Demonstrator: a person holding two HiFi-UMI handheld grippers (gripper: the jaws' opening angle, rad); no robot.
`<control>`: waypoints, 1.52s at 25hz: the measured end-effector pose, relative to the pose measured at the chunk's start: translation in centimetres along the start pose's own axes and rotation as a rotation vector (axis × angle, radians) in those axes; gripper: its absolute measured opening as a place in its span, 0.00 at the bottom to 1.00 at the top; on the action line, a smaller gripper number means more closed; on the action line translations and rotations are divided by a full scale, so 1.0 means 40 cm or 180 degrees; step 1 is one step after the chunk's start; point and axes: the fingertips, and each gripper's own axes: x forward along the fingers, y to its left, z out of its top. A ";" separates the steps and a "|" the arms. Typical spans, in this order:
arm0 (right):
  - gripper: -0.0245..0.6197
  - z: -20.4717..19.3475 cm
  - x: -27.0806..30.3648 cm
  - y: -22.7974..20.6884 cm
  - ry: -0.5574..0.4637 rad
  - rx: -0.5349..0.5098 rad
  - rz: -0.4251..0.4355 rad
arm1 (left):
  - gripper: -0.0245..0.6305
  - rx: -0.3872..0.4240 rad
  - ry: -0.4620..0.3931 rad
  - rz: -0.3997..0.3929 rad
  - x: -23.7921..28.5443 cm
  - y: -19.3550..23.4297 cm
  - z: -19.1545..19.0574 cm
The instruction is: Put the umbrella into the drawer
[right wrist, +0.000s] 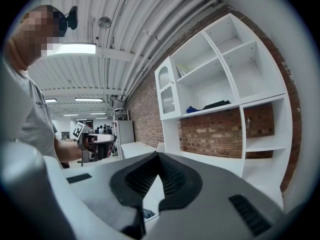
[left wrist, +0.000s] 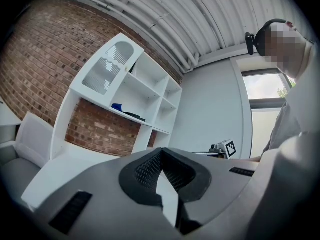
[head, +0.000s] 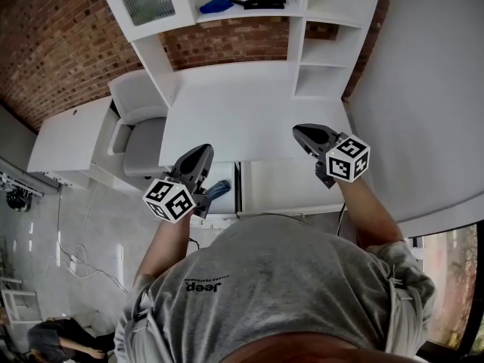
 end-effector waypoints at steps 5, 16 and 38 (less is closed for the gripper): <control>0.06 -0.025 -0.014 -0.003 -0.0018 0.0070 -0.0008 | 0.07 -0.0028 0.0022 -0.0010 0.019 -0.012 -0.019; 0.06 -0.034 -0.038 -0.035 -0.0126 0.0182 -0.0058 | 0.07 -0.0034 0.0025 -0.0053 0.062 -0.025 -0.035; 0.06 -0.029 -0.028 -0.014 -0.0055 -0.0078 -0.0044 | 0.07 -0.0021 0.0001 -0.0010 0.043 -0.017 -0.027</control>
